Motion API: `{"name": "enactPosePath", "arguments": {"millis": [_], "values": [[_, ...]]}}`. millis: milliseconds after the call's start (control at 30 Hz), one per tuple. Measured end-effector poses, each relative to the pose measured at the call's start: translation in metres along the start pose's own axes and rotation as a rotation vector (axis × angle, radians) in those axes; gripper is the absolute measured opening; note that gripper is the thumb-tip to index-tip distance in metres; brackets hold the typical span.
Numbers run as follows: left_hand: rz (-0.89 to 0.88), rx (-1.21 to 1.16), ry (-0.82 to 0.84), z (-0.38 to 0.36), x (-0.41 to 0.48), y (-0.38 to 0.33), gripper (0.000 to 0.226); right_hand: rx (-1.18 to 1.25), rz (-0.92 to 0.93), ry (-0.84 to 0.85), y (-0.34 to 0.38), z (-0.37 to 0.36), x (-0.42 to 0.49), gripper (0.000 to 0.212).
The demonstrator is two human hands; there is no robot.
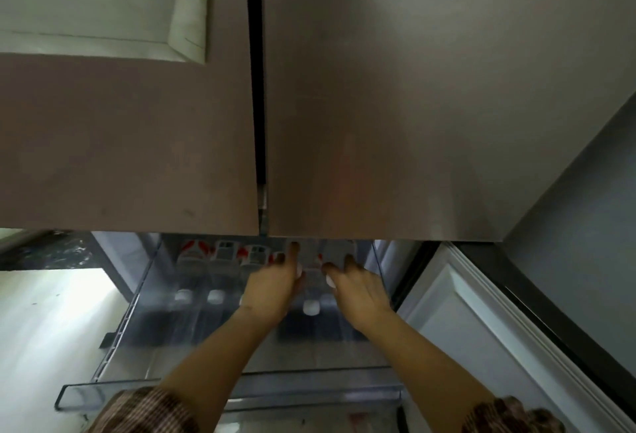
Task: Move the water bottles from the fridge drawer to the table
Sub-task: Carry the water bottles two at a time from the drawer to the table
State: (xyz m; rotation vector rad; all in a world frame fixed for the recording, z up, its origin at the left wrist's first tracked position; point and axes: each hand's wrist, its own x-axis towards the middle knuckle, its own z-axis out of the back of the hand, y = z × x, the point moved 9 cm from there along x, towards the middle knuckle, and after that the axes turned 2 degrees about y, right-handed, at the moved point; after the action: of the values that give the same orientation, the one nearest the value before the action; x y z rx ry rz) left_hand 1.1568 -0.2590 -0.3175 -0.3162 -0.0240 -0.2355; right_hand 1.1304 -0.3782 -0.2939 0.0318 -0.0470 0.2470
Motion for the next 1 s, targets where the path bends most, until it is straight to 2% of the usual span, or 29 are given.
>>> {"name": "enactPosePath", "arguments": {"millis": [167,367,533,633,767,1000], "values": [[0.019,-0.066,0.0,0.018,-0.029,0.016,0.042,-0.069,0.105,-0.119,0.032,0.036,-0.018,0.051],[-0.021,-0.155,-0.134,0.087,-0.074,0.035,0.035,0.142,0.068,-0.183,0.062,0.068,-0.04,0.031],[0.046,-0.182,-0.182,0.147,-0.136,0.076,0.032,0.253,0.142,-0.256,0.116,0.107,-0.065,0.025],[0.075,-0.207,-0.297,0.186,-0.19,0.109,0.028,0.396,0.133,-0.252,0.151,0.133,-0.079,0.019],[0.115,-0.224,-0.441,0.246,-0.27,0.154,0.027,0.576,0.135,-0.293,0.221,0.173,-0.109,0.024],[0.229,-0.139,-0.471,0.316,-0.423,0.245,0.026,0.705,0.278,-0.16,0.393,0.19,-0.151,0.028]]}}
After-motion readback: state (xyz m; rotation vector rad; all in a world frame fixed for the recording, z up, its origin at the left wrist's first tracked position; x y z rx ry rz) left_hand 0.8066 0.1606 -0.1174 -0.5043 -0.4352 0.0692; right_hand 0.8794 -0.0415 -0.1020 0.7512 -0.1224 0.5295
